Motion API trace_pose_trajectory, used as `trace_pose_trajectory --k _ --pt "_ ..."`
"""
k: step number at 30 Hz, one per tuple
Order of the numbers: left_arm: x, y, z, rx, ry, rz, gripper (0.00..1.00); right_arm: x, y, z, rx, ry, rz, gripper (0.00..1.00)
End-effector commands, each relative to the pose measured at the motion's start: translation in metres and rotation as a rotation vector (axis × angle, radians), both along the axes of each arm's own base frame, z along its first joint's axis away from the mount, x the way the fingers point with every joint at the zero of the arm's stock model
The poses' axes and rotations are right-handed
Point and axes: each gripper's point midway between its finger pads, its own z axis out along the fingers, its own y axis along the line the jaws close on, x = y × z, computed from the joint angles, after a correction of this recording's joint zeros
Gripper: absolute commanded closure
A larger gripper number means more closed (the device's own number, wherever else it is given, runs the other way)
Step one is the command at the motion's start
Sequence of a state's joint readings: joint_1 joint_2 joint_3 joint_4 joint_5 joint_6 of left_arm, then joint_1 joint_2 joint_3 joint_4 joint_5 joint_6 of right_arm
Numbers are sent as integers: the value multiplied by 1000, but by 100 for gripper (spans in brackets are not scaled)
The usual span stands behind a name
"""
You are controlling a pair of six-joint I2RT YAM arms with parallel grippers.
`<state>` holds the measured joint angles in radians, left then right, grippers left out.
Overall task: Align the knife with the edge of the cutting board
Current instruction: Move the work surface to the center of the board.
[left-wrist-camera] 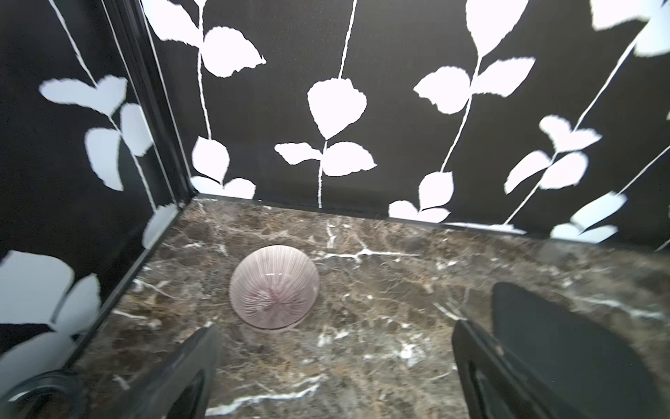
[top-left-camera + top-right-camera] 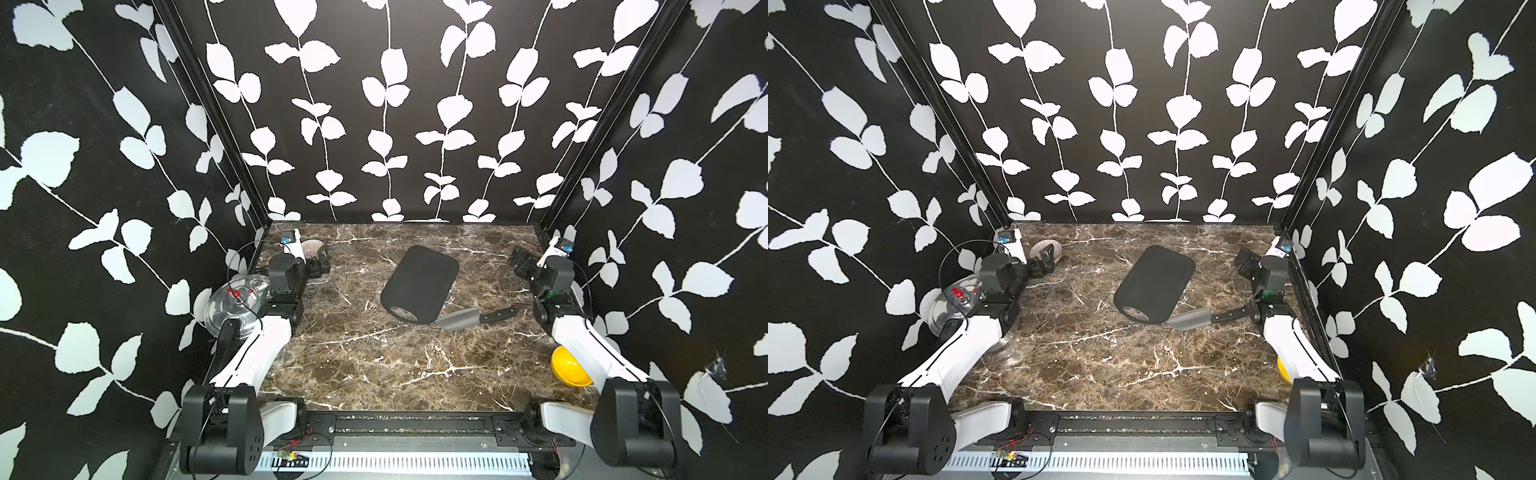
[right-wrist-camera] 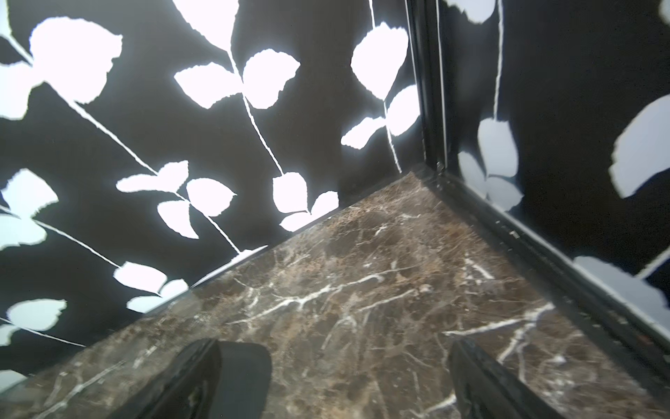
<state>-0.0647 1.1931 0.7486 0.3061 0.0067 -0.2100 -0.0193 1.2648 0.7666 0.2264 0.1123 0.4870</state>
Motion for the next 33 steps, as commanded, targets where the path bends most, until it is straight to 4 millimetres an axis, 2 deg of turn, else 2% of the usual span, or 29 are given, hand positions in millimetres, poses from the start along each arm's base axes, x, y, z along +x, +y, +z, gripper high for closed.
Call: trace_pose_trajectory --k 1,4,6,9,12,14,17,21,25,27,33 --pt "-4 -12 -33 -148 179 -19 2 10 20 -26 114 115 79 1" --pt "-7 -38 -45 -49 267 -45 2 30 42 -41 60 191 152 1" --pt "-10 -59 -48 33 309 -56 2 43 66 -47 20 236 231 1" --pt "-15 -79 -60 13 376 -42 2 63 105 -73 7 339 346 1" --pt "-21 -95 -75 43 434 -38 2 84 135 -98 4 417 416 1" --pt "-25 -98 -85 99 478 -21 2 102 153 -101 0 420 449 1" --pt "-27 -95 -93 131 543 1 2 124 175 -119 6 448 489 0" --pt "-29 -84 -83 147 529 44 2 150 196 -135 10 469 527 1" --pt "-34 -78 -78 125 510 59 2 161 204 -154 2 519 551 1" --pt "-37 -79 -79 110 529 46 2 159 207 -164 -5 558 562 2" --pt "-45 -81 -92 134 585 15 2 135 214 -183 15 608 596 3"
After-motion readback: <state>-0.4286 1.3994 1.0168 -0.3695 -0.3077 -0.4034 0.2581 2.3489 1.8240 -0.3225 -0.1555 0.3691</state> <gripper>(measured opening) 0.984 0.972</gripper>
